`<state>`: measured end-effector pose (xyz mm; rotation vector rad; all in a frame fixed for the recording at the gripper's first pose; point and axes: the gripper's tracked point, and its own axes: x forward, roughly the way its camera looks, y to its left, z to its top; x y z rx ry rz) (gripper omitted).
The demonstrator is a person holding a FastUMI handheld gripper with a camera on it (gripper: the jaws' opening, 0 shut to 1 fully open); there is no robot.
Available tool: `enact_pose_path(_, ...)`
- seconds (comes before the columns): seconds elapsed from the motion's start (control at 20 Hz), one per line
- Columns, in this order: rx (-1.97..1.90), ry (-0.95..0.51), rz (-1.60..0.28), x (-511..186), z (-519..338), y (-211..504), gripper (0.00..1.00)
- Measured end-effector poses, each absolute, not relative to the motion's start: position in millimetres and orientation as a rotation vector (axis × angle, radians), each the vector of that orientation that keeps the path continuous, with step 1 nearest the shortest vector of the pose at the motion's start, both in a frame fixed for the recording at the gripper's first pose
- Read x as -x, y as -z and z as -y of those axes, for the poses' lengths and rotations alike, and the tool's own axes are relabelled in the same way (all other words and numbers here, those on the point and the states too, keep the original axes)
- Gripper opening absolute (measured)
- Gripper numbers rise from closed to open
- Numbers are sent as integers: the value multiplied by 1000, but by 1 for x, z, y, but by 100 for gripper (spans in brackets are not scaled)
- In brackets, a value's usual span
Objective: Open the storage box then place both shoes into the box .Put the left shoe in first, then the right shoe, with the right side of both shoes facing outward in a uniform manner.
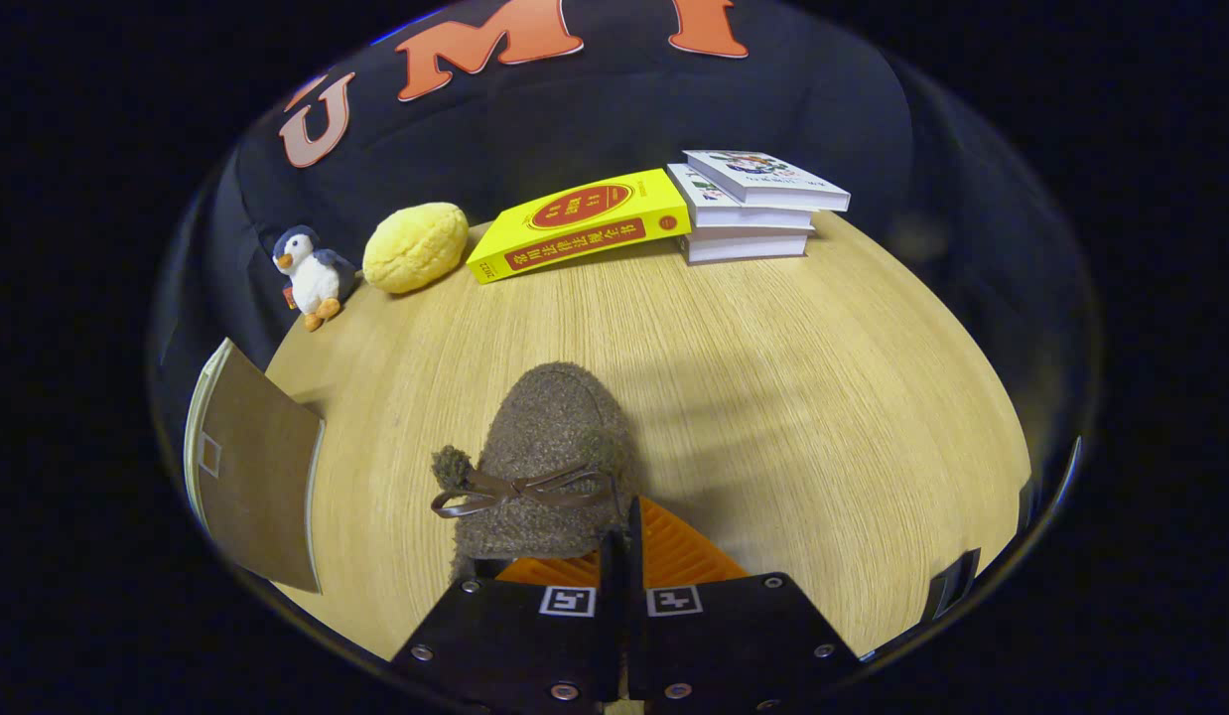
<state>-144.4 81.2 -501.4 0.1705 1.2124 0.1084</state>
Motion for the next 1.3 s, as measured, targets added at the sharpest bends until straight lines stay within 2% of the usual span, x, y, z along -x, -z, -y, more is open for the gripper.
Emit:
enact_pose_path(0.45, -187, -194, -1155, 118, -164, 384, 5)
enact_pose_path(0.75, -194, -331, -1126, 115, -259, 319, 5)
enact_pose_path(1.0, -195, -434, -1147, 125, -342, 298, 5)
enact_pose_path(1.3, -189, -469, -1212, 144, -413, 312, 4)
